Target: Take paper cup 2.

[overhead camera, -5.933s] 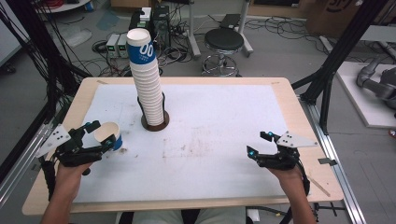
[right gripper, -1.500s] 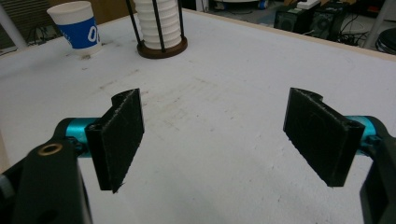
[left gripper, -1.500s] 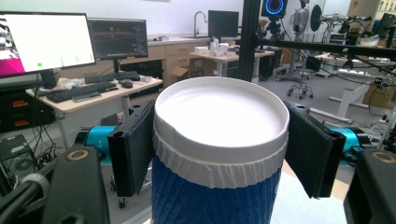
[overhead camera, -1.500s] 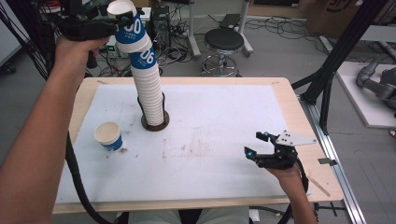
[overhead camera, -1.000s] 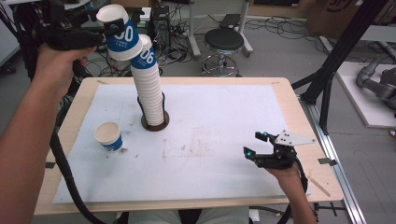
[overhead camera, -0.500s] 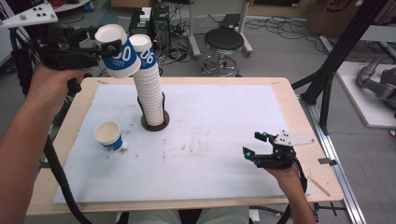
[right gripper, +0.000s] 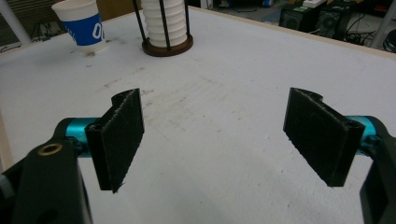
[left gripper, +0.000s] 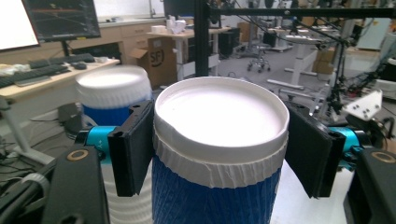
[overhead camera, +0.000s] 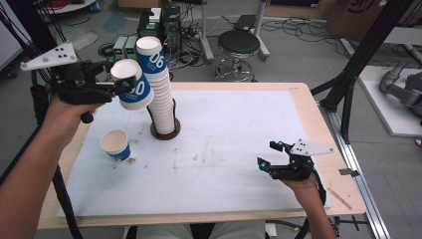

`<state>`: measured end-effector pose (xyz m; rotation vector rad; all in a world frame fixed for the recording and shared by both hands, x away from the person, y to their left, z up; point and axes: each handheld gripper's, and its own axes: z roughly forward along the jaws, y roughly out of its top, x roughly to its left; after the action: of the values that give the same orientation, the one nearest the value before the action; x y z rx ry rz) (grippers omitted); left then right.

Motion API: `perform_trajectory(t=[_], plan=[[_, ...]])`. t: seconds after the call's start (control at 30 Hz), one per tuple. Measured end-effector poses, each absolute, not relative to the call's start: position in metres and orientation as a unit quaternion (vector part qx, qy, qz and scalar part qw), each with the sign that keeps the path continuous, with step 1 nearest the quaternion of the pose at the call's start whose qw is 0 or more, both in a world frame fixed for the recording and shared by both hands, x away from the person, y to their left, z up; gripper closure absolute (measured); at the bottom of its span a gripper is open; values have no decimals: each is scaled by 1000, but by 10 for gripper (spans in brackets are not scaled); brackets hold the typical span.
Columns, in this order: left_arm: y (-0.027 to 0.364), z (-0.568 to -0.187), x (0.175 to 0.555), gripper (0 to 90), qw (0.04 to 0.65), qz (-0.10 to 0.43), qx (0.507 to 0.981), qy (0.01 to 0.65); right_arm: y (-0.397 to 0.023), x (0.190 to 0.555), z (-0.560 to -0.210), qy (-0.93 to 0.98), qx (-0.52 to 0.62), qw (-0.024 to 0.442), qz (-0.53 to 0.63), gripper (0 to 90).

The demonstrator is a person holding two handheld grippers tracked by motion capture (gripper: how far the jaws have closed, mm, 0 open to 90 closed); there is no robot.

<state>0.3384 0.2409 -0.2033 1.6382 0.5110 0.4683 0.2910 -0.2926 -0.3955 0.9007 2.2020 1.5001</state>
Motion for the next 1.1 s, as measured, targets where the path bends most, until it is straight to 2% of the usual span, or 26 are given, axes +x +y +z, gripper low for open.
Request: perform_trajectory(t=[0.57, 1.1], plan=[[225, -275, 334, 303, 624, 171, 730, 222, -291, 291, -397, 774, 312, 161, 526, 208], [185, -320, 333, 303, 625, 156, 740, 194, -287, 296, -397, 774, 308, 167, 527, 208]])
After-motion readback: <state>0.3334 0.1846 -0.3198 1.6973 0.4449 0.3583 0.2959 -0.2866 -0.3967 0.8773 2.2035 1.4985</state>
